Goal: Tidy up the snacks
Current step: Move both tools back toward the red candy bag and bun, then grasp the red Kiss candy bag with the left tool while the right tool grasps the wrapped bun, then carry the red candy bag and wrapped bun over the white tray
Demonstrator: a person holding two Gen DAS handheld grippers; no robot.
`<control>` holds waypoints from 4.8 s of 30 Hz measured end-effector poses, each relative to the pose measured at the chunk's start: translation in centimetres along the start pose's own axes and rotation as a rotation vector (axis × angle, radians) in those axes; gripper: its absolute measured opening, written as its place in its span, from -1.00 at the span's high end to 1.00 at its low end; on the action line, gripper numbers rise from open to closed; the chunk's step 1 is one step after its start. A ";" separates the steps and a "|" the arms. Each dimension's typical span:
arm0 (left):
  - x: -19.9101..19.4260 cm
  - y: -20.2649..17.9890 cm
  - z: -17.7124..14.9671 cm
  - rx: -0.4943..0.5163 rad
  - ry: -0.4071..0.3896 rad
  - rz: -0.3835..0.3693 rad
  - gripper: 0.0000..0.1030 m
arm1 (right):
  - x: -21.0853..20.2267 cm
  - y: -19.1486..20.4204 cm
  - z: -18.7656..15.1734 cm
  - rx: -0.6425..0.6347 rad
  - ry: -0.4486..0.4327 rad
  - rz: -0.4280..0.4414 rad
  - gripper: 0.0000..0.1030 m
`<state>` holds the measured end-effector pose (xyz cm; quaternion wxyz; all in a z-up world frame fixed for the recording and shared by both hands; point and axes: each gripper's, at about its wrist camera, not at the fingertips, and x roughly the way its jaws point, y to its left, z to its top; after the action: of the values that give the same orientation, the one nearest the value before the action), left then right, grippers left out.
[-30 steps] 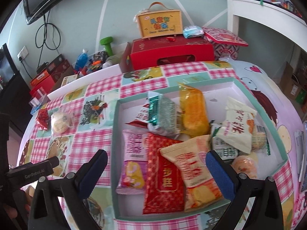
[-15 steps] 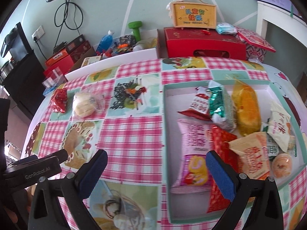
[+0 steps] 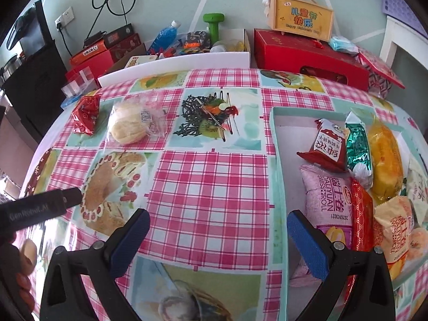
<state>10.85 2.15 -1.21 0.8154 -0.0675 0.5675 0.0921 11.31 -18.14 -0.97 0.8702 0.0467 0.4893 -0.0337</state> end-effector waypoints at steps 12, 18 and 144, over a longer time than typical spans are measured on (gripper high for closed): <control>0.2 1.5 4.2 -0.004 -0.043 -0.096 -0.88 | 0.4 1.3 3.0 0.044 -0.078 0.087 -1.00; 0.6 2.9 6.9 0.043 -0.061 -0.116 -0.88 | 1.4 3.0 5.4 0.025 -0.059 0.118 -1.00; -7.6 -20.4 -6.8 0.460 -0.089 -0.291 0.16 | -9.6 -21.6 -0.9 0.529 -0.115 -0.179 -0.59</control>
<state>6.73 -19.75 3.70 0.8382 0.0426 0.5213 -0.1546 3.31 -39.42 5.77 0.8476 0.2268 0.4157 -0.2393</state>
